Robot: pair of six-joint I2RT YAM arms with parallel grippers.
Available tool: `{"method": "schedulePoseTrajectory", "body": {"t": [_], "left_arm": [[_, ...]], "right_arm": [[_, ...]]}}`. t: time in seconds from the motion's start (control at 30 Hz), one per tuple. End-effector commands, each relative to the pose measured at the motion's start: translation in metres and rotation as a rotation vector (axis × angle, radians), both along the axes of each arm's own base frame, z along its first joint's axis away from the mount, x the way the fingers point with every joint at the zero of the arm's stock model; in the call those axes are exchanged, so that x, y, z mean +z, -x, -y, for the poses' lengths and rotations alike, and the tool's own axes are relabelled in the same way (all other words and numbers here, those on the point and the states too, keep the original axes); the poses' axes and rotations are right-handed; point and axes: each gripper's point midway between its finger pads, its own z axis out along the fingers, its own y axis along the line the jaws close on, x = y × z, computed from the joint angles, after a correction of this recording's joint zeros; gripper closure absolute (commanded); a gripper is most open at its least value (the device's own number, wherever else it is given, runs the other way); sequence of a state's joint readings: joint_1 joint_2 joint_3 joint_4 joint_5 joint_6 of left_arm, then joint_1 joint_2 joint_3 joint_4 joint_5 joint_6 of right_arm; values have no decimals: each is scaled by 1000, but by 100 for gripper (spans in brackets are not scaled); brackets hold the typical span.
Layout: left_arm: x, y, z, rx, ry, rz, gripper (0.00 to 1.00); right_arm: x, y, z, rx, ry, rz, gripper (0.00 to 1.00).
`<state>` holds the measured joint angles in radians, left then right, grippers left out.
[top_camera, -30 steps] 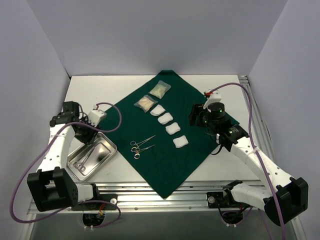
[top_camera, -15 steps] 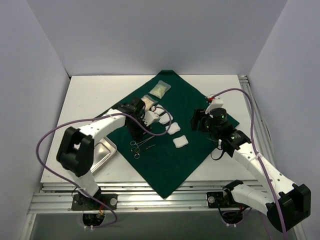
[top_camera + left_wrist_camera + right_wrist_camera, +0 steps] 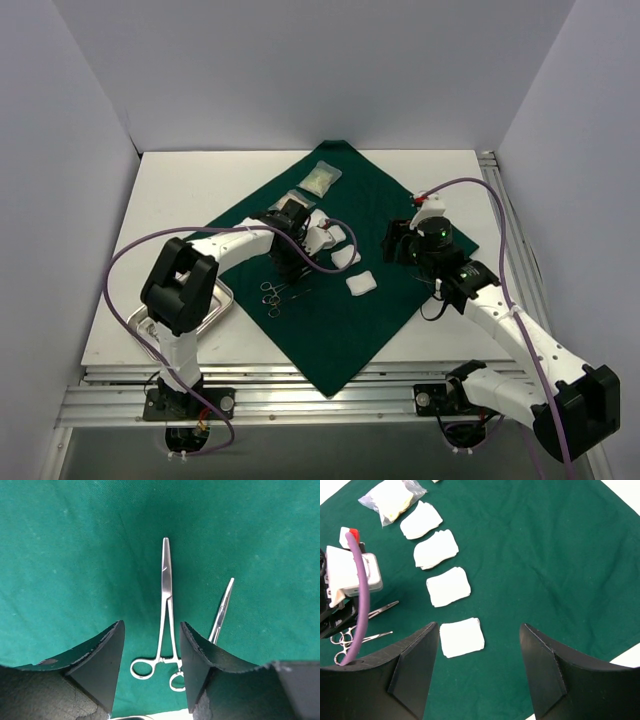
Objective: Prepare the surgical pack
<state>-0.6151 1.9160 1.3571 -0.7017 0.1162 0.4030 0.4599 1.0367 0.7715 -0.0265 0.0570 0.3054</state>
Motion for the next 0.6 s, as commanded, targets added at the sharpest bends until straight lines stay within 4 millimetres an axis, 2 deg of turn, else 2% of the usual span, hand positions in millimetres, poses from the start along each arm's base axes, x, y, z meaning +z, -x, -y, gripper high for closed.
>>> {"method": "schedulePoseTrajectory", "body": {"t": [0.0, 0.17, 0.33, 0.47, 0.57], "left_arm": [[-1, -9, 9, -3, 9, 30, 44], [-10, -6, 6, -3, -12, 9, 46], [-12, 0, 6, -12, -23, 4, 49], [-23, 0, -1, -11, -85, 15, 56], [-31, 5, -3, -10, -104, -10, 58]], "right_arm": [[2, -4, 2, -11, 24, 21, 38], [3, -4, 3, -12, 28, 24, 38], [3, -4, 5, -21, 34, 23, 38], [5, -4, 6, -22, 35, 25, 38], [6, -4, 6, -24, 36, 29, 38]]}}
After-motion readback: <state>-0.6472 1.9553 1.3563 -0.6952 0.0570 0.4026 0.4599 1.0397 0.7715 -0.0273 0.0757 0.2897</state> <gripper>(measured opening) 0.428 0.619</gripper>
